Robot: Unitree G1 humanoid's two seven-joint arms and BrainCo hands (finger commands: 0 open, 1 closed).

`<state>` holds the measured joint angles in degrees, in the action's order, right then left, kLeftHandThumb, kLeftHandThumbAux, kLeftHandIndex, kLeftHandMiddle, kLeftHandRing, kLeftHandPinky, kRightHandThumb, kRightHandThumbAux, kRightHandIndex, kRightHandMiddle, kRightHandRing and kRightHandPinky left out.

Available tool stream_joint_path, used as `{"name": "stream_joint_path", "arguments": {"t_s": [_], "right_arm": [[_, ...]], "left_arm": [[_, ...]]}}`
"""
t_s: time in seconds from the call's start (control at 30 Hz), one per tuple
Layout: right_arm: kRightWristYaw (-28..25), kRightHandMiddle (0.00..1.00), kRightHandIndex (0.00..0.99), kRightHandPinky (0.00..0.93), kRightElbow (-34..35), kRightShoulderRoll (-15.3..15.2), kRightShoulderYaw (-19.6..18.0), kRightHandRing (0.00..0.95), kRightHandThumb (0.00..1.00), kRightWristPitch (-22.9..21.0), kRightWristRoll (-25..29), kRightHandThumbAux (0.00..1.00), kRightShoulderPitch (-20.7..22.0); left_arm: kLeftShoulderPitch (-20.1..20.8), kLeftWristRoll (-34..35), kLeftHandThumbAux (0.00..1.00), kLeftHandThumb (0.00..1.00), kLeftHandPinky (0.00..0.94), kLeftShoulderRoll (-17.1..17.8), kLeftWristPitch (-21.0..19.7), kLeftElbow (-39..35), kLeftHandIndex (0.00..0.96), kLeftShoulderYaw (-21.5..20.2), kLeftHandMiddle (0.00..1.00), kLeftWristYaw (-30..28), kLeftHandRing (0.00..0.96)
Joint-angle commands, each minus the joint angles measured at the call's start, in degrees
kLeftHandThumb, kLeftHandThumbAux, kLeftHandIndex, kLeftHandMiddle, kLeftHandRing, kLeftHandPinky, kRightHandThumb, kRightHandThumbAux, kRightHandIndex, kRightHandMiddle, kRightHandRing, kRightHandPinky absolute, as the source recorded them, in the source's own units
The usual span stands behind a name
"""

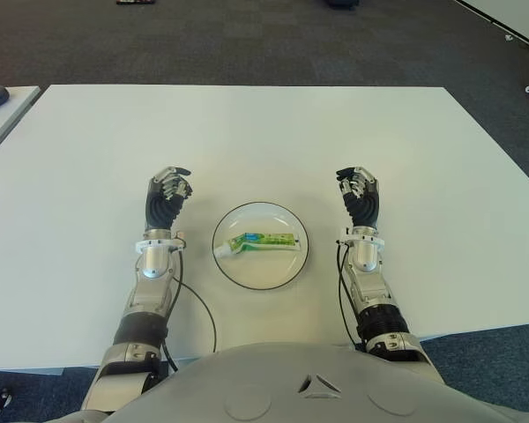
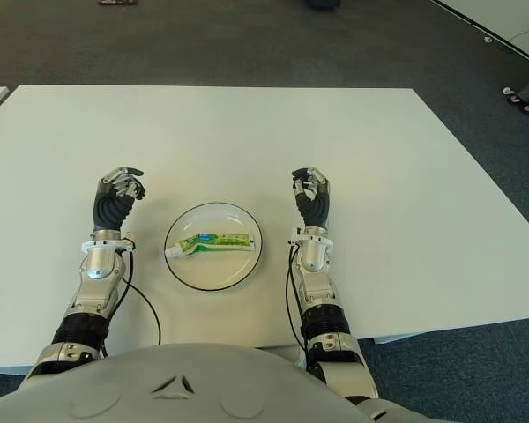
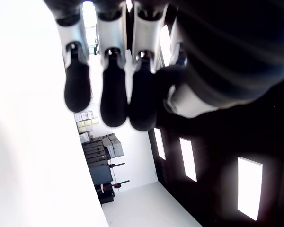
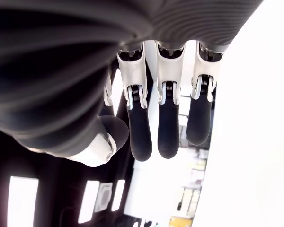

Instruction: Put the toothpaste on the table into the plate.

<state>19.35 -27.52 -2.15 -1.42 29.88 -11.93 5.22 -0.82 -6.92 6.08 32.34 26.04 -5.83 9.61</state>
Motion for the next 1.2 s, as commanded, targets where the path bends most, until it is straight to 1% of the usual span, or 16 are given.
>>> {"name": "stream_joint_path", "arguments": {"t_s": [0.03, 0.17, 0.3, 0.5, 0.63, 0.73, 1.0, 1.2], "right_arm": [[-0.79, 0.456, 0.427, 0.437, -1.31, 0.52, -0.51, 0.434, 0.699, 0.16, 1.59, 0.732, 0.55], [-1.20, 0.458, 0.427, 0.433, -1.60, 0.55, -0.75, 0.437, 0.700, -0.09, 2.25, 0.732, 0.46], [-1.40, 0.466, 0.428, 0.457, -2.08, 0.72, -0.91, 0.445, 0.700, 0.46, 2.62, 0.732, 0.51], [-1.31, 0.470, 0.428, 0.447, -3.01, 0.86, -0.82, 0.447, 0.699, 1.80, 2.29, 0.732, 0.52], [-0.68, 0.458, 0.428, 0.429, -3.28, 0.99, -0.51, 0.429, 0.700, 1.91, 1.35, 0.733, 0.28], [-0.67, 0.451, 0.429, 0.439, -3.25, 0.99, -0.12, 0.419, 0.701, 1.38, 0.77, 0.734, -0.13], [-3.38, 0.440, 0.429, 0.417, -2.22, -0.40, 1.43, 0.411, 0.703, -2.24, -0.28, 0.734, -1.02], [-6.26, 0.442, 0.428, 0.450, -0.93, -2.15, 2.89, 0.426, 0.704, -4.74, -1.00, 0.735, -1.48]], "left_arm": [[1.06, -0.69, 0.717, 0.699, 0.614, 0.39, -1.52, 1.01, 0.435, 0.10, 0.668, 0.43, 0.641], [1.13, -0.87, 0.717, 0.700, 0.612, 0.34, -2.51, 0.83, 0.436, -0.04, 0.669, 0.66, 0.641], [1.13, -0.83, 0.718, 0.699, 0.604, 0.25, -2.91, 0.69, 0.436, -0.21, 0.664, 0.82, 0.633], [1.12, -0.79, 0.719, 0.697, 0.596, 0.31, -1.59, 1.02, 0.435, -0.16, 0.659, 0.87, 0.628], [0.92, 0.75, 0.719, 0.696, 0.589, 0.16, -0.38, 1.10, 0.434, -0.28, 0.653, -0.43, 0.622], [0.62, 2.32, 0.718, 0.697, 0.584, 0.14, 0.04, 1.04, 0.434, -0.39, 0.648, -1.59, 0.618], [-0.05, 1.55, 0.717, 0.698, 0.605, 0.25, 0.01, 0.70, 0.434, -0.56, 0.655, -0.28, 0.627], [-0.68, 1.00, 0.717, 0.700, 0.605, 0.18, -0.04, 0.46, 0.434, -0.61, 0.657, 0.20, 0.629]]}}
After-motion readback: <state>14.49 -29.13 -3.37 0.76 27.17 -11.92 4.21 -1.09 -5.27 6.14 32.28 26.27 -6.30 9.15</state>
